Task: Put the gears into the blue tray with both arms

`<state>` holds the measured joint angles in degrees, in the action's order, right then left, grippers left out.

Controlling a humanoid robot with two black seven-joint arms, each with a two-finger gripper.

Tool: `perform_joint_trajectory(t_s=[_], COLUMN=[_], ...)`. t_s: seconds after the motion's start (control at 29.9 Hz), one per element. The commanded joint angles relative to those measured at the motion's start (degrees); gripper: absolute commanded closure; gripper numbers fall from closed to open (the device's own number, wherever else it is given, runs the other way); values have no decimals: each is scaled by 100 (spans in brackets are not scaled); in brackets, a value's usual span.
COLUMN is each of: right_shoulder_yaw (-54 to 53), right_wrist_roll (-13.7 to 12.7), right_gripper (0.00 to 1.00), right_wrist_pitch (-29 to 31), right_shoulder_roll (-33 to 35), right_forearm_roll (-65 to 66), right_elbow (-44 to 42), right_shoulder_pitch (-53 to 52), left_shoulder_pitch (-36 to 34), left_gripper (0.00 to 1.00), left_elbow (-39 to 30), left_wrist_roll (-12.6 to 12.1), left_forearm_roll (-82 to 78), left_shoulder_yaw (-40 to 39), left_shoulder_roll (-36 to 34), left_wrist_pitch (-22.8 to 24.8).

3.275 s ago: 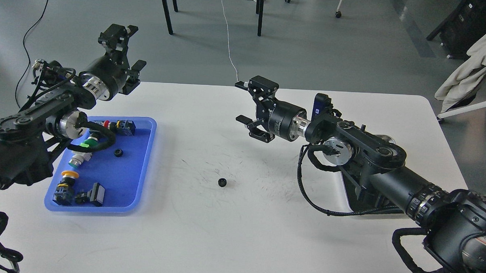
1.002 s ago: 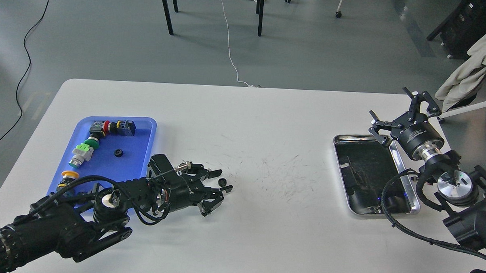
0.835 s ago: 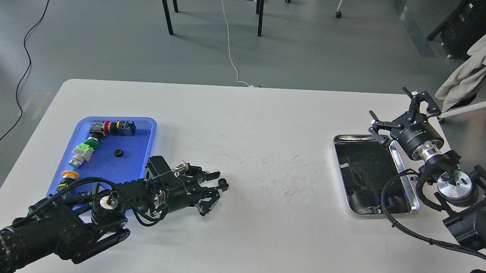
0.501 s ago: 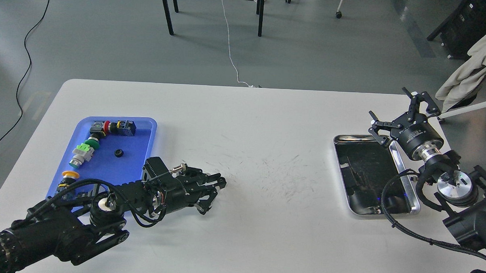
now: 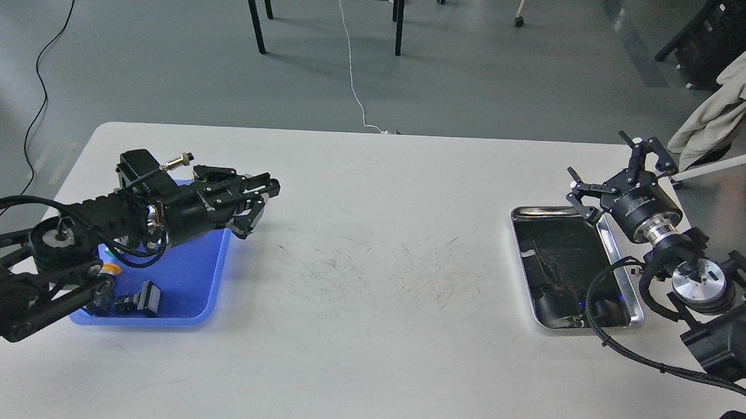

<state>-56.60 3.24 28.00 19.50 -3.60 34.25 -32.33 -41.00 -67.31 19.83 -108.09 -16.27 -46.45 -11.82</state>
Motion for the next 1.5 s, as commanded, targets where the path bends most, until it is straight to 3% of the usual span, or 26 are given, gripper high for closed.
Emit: perform_joint_trajectory(t_s=[0.0,0.33,1.24,1.34,1.47], right_shoulder_yaw=[0,0,149,149,149], right_wrist_roll=[1,1,1,1,1], right_gripper=[3,3,3,3,3], right_wrist_pitch=[0,0,0,0,0], right_shoulder_roll=[1,36,63,54,36], right_forearm_roll=[0,0,26,26,26], right_elbow=[-6,-6,3,3,3], right_shoulder_pitch=[-2,-2,-19,-28,-28], left_shoulder_pitch=[179,1199,1569,1569,1569], left_gripper=[90,89,87,84,68], left_elbow=[68,833,1422,1457,1475], left_wrist_roll=[153,258,276,276,267], left_forearm_roll=[438,456,447,456,456], left_shoulder_yaw=[71,89,203,194,194], left_shoulder_roll=[-215,-172,92,145,154], left_wrist_pitch=[-13,-496,-655,-655,-655])
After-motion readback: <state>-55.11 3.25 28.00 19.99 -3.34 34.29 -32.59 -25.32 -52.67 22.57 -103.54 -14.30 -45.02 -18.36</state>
